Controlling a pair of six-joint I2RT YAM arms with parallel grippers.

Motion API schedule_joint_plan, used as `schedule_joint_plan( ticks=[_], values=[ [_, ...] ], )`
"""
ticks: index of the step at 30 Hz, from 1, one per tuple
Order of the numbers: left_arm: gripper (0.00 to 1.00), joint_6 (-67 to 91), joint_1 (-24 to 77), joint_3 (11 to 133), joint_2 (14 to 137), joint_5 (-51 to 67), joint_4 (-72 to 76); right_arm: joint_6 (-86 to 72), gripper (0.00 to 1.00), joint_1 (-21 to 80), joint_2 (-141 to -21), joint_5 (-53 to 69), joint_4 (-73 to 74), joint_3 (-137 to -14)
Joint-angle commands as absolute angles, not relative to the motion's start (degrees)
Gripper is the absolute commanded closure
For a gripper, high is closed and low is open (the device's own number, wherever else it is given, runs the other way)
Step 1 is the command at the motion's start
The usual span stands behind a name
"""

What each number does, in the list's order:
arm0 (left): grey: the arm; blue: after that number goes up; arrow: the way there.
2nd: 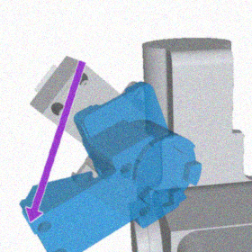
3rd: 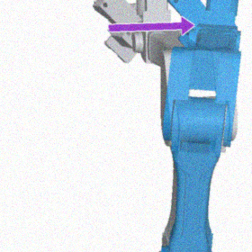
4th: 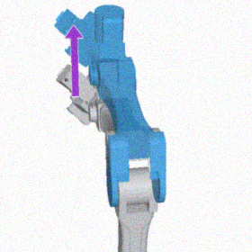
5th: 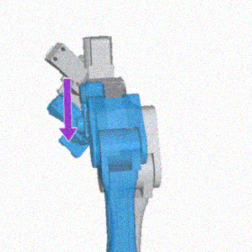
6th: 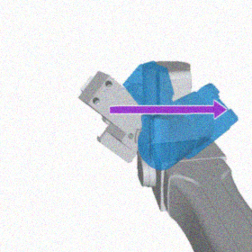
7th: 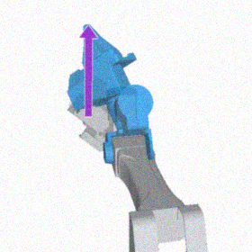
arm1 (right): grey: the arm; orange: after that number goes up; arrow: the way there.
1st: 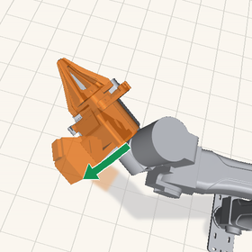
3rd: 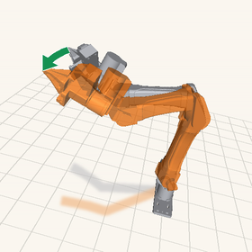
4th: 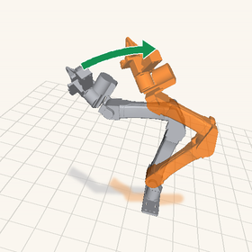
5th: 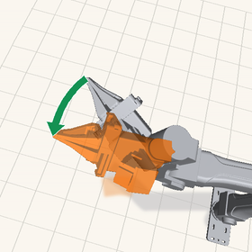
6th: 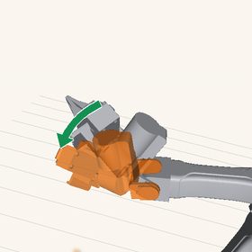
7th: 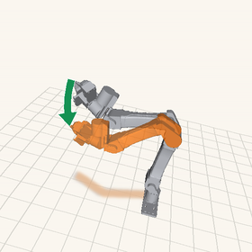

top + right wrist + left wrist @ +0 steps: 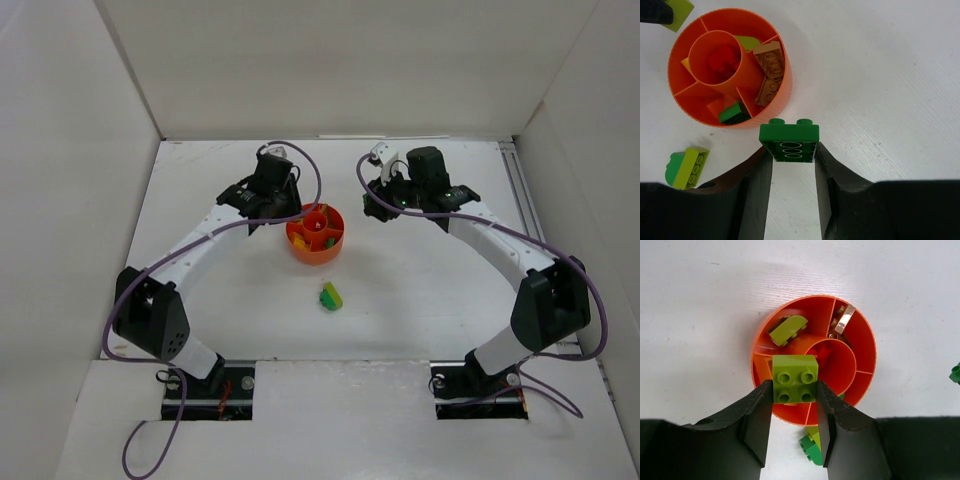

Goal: Sort the legos into containers by color

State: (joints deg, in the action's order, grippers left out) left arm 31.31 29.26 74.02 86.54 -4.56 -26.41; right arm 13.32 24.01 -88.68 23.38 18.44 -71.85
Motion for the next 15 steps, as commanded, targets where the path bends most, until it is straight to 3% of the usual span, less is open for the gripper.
schedule_joint_plan(
  ticks=[1, 15],
  values=[
    [1.00, 30.1, 29.0, 76.8, 88.0, -4.9, -24.7, 13.7, 1.00, 23.4, -86.8, 24.4, 16.2, -72.9],
    [1.00, 29.0, 27.3, 79.9, 93.8, -2.8, -21.1, 13.7, 1.00, 22.9, -86.8, 24.4, 17.4, -72.9]
  ],
)
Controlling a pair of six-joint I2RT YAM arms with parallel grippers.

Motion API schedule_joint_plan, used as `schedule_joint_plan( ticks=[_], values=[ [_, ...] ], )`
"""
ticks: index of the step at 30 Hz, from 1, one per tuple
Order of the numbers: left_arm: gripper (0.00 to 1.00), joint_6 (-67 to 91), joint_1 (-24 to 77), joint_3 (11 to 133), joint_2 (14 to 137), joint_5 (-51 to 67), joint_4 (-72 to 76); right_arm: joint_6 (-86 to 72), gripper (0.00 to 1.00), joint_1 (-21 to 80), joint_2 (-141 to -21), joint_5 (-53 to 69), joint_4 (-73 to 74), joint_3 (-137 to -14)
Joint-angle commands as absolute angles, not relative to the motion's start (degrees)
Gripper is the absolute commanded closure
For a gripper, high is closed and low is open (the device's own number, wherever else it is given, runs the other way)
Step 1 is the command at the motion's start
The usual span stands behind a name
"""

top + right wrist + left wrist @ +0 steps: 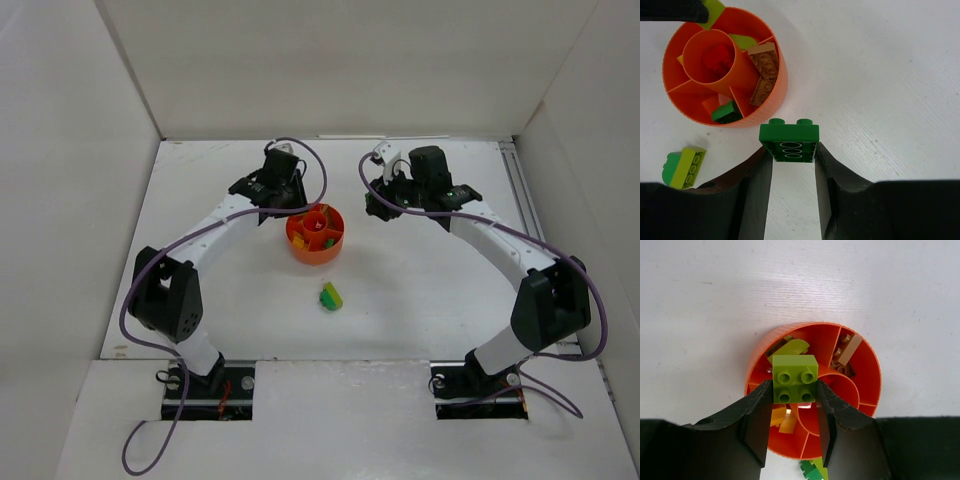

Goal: Sort the legos into containers by color

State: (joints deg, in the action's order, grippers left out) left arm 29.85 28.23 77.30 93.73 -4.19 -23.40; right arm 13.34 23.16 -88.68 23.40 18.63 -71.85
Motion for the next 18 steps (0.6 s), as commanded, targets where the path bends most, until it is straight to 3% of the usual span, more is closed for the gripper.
schedule_joint_plan(
  ticks=[1, 18],
  values=[
    [1.00, 29.0, 27.2, 79.9, 94.4, -2.8, -21.1, 14.2, 1.00, 22.9, -86.8, 24.4, 17.4, -72.9],
    [1.00, 27.7, 27.2, 81.6, 96.6, -2.8, -21.6, 14.2, 1.00, 22.3, -86.8, 24.4, 17.4, -73.4]
  ],
)
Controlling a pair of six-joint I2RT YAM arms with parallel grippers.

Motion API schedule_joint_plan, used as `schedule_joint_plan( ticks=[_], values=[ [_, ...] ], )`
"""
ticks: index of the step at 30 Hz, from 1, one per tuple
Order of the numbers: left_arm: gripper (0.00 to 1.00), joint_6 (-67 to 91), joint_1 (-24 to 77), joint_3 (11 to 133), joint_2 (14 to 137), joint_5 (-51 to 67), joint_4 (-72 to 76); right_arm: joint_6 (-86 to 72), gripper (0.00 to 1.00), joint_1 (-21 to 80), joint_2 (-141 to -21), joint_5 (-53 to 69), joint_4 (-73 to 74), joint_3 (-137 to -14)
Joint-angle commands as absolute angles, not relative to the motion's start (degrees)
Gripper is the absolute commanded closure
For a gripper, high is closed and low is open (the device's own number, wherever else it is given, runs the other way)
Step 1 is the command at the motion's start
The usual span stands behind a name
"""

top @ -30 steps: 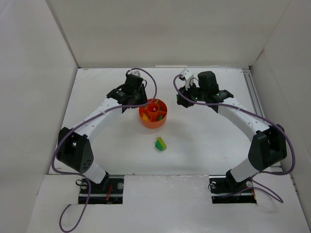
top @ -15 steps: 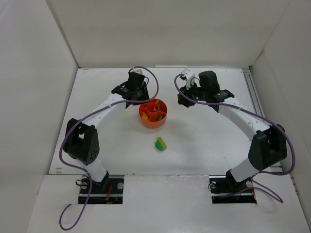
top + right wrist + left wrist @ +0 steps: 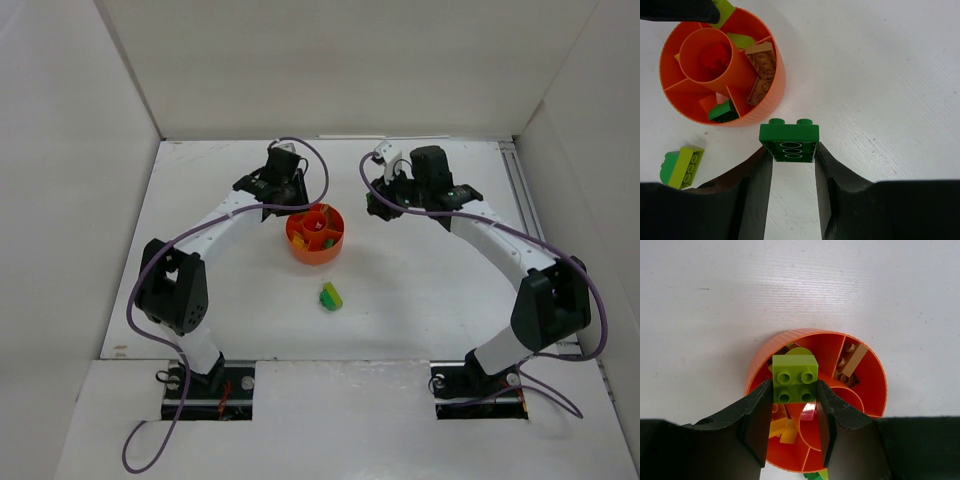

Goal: Sort the legos into containers by color

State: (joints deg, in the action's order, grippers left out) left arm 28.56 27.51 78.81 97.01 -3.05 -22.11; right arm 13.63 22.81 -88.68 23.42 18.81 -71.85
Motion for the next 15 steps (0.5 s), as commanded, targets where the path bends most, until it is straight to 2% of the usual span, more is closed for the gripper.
schedule_joint_plan(
  ticks=[1, 15],
  values=[
    [1.00, 27.7, 27.2, 81.6, 96.6, -2.8, -21.6, 14.2, 1.00, 22.3, -86.8, 24.4, 17.4, -73.4],
    [1.00, 27.7, 27.2, 81.0, 96.6, -2.3, -22.1, 14.2, 1.00, 22.3, -86.8, 24.4, 17.4, -73.4]
  ],
)
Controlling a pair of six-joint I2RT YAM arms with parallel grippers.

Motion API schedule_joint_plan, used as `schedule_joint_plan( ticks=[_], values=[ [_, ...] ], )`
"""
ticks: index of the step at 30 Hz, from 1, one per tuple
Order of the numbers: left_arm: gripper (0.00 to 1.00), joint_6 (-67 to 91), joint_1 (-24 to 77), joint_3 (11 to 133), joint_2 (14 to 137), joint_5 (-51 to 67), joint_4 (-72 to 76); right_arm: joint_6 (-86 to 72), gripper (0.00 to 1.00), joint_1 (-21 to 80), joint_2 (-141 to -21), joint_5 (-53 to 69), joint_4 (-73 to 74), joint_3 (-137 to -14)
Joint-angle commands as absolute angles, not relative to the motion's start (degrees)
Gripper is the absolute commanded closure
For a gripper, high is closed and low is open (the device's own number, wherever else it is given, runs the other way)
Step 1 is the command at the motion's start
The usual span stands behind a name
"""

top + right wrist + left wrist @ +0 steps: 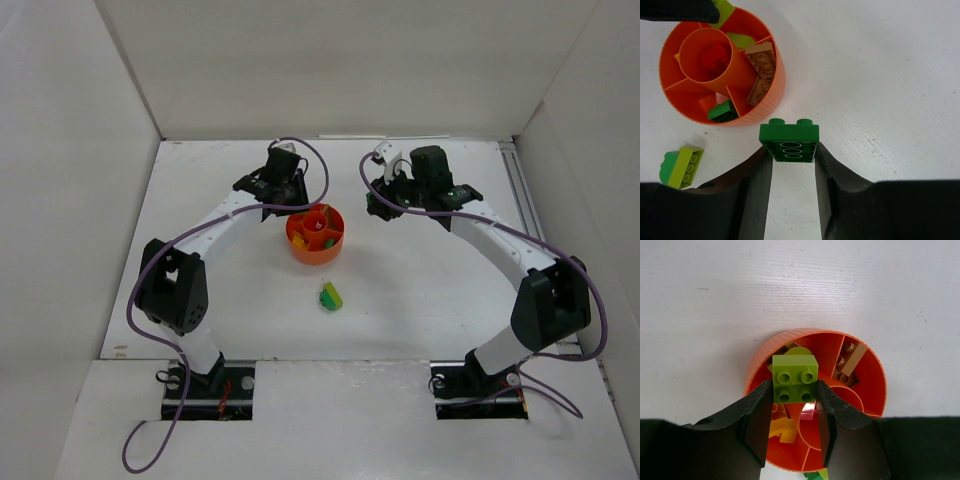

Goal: Sort the legos into containers by color

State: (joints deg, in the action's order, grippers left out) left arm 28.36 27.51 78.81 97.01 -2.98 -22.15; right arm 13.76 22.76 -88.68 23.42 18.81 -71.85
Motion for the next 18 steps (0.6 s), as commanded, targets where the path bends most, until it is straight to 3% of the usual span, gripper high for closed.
schedule_joint_plan(
  ticks=[1, 2, 3, 7, 14, 18],
  values=[
    [0.95, 27.7, 27.2, 81.0, 96.1, -1.8, -22.1, 14.2, 1.00, 22.3, -86.8, 24.4, 17.4, -73.4],
    [0.84, 27.7, 27.2, 81.0, 96.1, -1.8, -22.1, 14.2, 1.00, 22.3, -86.8, 24.4, 17.4, -73.4],
    [0.80, 27.7, 27.2, 81.0, 96.1, -1.8, -22.1, 14.2, 1.00, 22.3, -86.8, 24.4, 17.4, -73.4],
    [0.73, 27.7, 27.2, 80.5, 95.4, -1.2, -22.1, 14.2, 1.00, 22.3, -86.8, 24.4, 17.4, -73.4],
    [0.99, 27.7, 27.2, 80.0, 94.4, -1.2, -21.6, 14.2, 1.00, 22.3, -86.3, 25.0, 17.4, -73.4],
    [1.00, 27.7, 27.2, 79.4, 92.5, -1.2, -21.6, 14.2, 1.00, 22.3, -86.3, 25.6, 17.4, -72.9]
  ],
)
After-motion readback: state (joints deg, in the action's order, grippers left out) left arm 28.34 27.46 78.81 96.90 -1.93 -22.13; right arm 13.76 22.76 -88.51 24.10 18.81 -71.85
